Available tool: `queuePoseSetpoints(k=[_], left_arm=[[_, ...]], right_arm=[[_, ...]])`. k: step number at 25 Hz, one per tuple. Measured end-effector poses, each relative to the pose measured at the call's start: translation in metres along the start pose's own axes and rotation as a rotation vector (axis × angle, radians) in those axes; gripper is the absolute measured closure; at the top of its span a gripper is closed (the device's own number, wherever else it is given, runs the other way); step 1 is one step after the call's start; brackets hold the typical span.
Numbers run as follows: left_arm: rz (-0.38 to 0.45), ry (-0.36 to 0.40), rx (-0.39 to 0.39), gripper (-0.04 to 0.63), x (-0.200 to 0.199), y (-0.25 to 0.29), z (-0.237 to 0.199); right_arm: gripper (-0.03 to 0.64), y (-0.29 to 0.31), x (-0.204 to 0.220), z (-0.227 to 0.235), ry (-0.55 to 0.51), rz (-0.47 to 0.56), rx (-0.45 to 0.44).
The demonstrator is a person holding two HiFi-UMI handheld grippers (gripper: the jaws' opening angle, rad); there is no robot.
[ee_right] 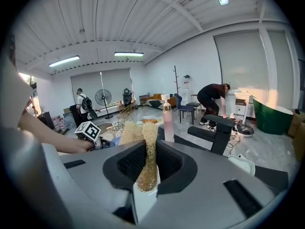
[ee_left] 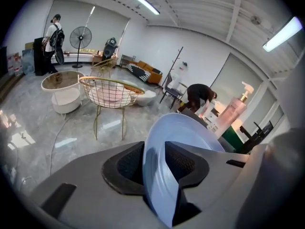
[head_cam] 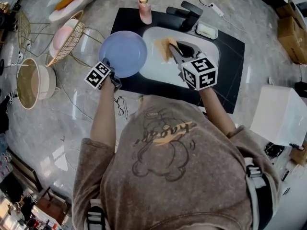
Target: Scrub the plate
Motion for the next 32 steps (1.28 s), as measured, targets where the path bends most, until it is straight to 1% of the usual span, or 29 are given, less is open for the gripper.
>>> queuePoseSetpoints(k=[3,7,11,14,17,22,24,28,30,32], left_arm=[[-0.007,0.021,-0.007,0.419,0.001,0.002,0.0],[-0.006,0.063,-0.007,0.381,-0.003,-0.001,0.002],[0.03,0.146,0.015,0.364,-0.02,-0.015,0.014],[0.083,0.227,0.075,0.36,-0.039,-0.034,0.033],[0.127,0.26,0.173,0.36,-0.052,-0.058,0.055],[0.203,0.374,0.302,0.36,-0.063,-0.107,0.092],[0.235,0.405,0.342,0.36,-0.063,-0.127,0.105],[0.295,0.455,0.39,0.36,-0.055,-0.159,0.123],[0.329,0.498,0.391,0.36,-0.048,-0.17,0.129],[0.39,0.532,0.387,0.362,-0.041,-0.18,0.131]], right_arm=[[0.565,0.001,0.001,0.0,0.001,-0.004,-0.002],[0.565,0.003,0.0,-0.001,-0.002,-0.009,-0.009],[0.565,0.005,-0.001,-0.003,-0.009,-0.01,-0.021],[0.565,0.007,-0.002,-0.006,-0.012,-0.001,-0.028],[0.565,0.008,-0.002,-0.009,-0.012,0.017,-0.037],[0.565,0.011,-0.005,-0.02,-0.017,0.043,-0.066],[0.565,0.011,-0.005,-0.026,-0.022,0.051,-0.079],[0.565,0.012,-0.005,-0.036,-0.026,0.065,-0.106],[0.565,0.013,-0.005,-0.041,-0.028,0.078,-0.12],[0.565,0.013,-0.006,-0.044,-0.035,0.094,-0.127]])
Point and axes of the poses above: the fingertips, and each gripper's own axes: y forward along the fingers, z to its right, x out of its underside, the point moved 8 cm from there along -y, backward along the fingers, and after that the axes turned 3 degrees about -z, right-handed, at the moved point
